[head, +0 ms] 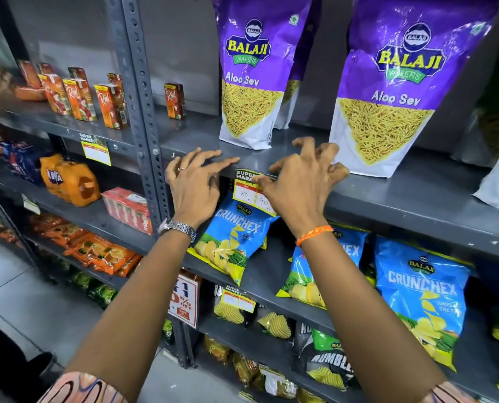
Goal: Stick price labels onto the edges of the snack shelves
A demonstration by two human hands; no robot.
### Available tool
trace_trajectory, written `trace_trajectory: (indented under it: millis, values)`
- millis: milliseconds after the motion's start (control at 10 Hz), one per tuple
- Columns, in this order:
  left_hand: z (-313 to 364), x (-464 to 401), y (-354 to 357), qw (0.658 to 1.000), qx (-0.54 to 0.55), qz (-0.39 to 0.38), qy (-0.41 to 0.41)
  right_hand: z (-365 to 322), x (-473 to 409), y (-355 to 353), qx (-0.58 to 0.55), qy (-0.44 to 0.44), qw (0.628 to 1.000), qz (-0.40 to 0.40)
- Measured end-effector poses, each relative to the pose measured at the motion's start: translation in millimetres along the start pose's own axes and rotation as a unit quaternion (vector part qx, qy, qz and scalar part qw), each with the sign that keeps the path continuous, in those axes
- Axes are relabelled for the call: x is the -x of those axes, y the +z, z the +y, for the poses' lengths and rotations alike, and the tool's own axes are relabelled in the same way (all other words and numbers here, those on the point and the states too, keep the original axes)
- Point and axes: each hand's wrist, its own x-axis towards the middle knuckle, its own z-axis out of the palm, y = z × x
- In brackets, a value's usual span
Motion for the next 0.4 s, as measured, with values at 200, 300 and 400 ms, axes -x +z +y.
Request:
trace_trajectory:
  millis: [200,300,400]
  values:
    - [2.1,5.5,5.5,1.000,-0.010,-0.022,-0.013,4.6,-6.6,10.0,0.016,-0.032,0.999,-0.029]
    - [-2.6,13.0,4.5,0.997,0.029,-0.061,-0.036,17.3,-0.6,6.7,-0.088,-0.047,0.994,-0.035]
    - [-4.3,29.9,1.6,0.995,0.071,-0.051,-0.046,43.5,12.9,-3.4,-0.198,-0.004,0.976,0.094]
